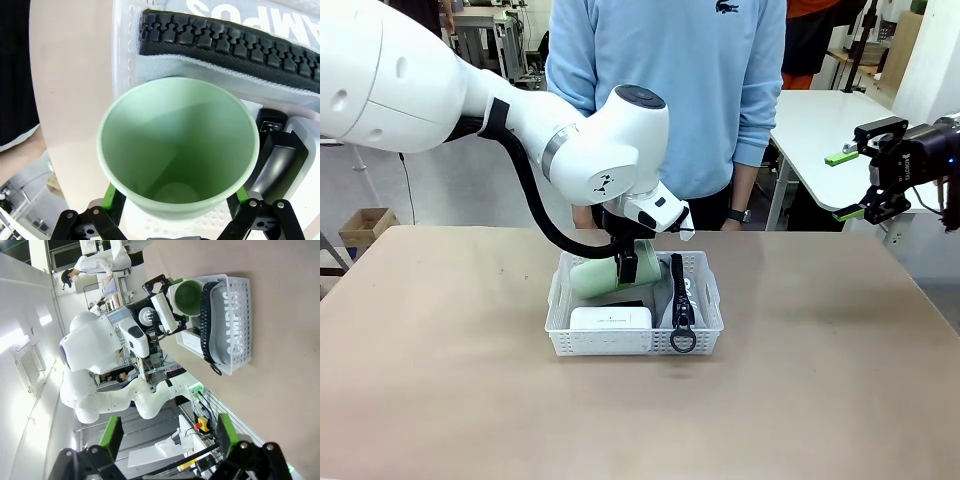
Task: Efficiently arrange items inside the basket to fit them all.
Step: Pick up the Reusable plastic cup and place it inside the Organizing basket.
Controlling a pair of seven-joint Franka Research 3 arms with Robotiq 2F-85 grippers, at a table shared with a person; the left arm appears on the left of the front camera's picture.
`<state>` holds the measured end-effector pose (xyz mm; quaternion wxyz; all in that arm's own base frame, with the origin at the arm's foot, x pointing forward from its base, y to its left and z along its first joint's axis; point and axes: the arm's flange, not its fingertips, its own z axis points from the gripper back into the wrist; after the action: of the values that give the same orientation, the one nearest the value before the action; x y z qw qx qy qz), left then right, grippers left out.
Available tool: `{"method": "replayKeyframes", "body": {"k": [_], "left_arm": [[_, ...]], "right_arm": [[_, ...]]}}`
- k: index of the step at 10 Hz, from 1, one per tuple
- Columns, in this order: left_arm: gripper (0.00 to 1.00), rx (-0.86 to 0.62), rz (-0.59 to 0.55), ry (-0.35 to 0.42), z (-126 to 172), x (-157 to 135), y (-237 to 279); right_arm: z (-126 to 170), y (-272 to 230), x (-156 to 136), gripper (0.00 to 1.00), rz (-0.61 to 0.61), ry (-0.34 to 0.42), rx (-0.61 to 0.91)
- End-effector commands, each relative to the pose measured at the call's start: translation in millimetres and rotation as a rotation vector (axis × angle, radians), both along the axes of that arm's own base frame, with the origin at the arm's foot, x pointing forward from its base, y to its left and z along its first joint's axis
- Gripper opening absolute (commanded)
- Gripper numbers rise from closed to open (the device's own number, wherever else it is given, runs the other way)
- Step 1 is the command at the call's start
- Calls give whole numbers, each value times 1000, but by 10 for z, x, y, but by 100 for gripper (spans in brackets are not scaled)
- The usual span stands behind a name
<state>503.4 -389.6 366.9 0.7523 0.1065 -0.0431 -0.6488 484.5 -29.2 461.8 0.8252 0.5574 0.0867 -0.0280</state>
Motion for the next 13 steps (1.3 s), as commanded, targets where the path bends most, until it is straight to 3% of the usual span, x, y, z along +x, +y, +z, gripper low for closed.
{"method": "replayKeyframes", "body": {"k": [1, 8, 10, 13], "left_arm": [[100, 12, -27, -24, 23, -3, 24], [100, 29, -48, -92, 385, -329, 457], [100, -67, -33, -90, 457, -377, 544], [100, -273, 24, -9, 607, -471, 756]], "right_arm": [[27, -4, -7, 100, 10, -3, -9], [27, -4, -7, 100, 10, -3, -9], [27, -4, -7, 100, 10, -3, -9], [27, -4, -7, 100, 10, -3, -9]]}}
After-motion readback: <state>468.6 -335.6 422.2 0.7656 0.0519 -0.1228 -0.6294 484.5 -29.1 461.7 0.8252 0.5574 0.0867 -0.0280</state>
